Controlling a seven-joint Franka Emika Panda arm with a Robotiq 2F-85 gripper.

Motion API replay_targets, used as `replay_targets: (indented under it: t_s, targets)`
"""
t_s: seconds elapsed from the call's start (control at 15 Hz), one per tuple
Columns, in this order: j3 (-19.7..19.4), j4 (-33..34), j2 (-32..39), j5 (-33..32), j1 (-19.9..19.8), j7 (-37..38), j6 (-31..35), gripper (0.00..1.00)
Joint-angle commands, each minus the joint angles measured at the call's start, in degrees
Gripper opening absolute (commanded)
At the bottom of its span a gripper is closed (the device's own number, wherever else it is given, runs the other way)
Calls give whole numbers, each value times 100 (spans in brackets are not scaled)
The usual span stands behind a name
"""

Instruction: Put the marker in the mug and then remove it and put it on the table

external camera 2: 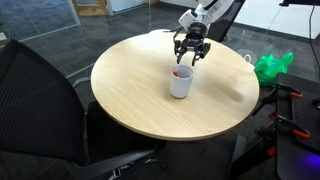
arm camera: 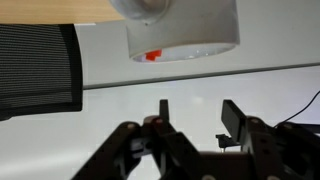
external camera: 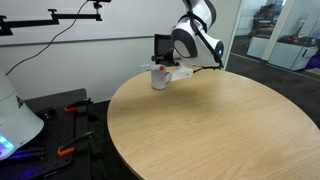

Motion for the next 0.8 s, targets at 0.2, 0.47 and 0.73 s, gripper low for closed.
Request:
replay_targets:
  t_s: [0.2,0.47,0.73]
  targets:
    - [-30,-98,-247,18,136,-171,144,100]
    - [-2,-223,-509,-6,213,-321,91,100]
    - [2,-342,-843,-1,267,-447,63,100]
